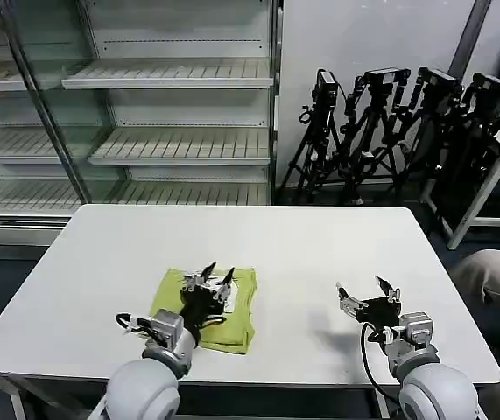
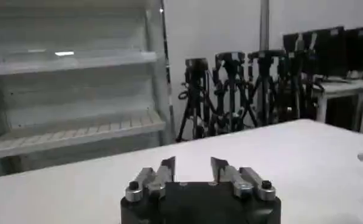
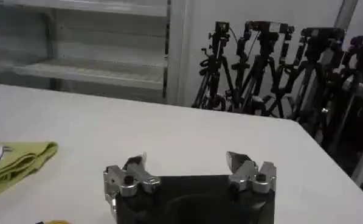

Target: Fold and organize the clothes.

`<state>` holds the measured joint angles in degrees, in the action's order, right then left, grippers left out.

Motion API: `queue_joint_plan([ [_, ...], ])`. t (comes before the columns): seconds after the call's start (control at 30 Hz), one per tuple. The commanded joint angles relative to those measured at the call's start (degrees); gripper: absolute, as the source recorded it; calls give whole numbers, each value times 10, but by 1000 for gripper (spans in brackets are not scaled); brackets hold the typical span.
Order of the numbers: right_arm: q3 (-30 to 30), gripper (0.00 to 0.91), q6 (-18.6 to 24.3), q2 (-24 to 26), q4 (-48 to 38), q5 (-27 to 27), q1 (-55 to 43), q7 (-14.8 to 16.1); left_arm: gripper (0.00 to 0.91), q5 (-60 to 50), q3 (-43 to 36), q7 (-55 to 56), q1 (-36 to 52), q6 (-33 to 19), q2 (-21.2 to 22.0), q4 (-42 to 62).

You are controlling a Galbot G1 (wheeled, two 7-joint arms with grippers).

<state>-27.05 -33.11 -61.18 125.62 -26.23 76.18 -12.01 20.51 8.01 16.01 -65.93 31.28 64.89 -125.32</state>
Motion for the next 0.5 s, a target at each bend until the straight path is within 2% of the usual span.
queue_joint_plan([
  [0.03, 0, 907, 0, -1, -2, 0, -2, 1, 907, 45, 121, 17, -23, 4, -42, 25],
  [0.2, 7, 907, 0, -3, -7, 1, -9, 1, 907, 138, 170, 22, -67, 18, -45, 63],
  [0.5, 8, 907, 0, 0, -7, 1, -10, 0, 907, 190, 185, -28, -84, 19, -43, 121],
])
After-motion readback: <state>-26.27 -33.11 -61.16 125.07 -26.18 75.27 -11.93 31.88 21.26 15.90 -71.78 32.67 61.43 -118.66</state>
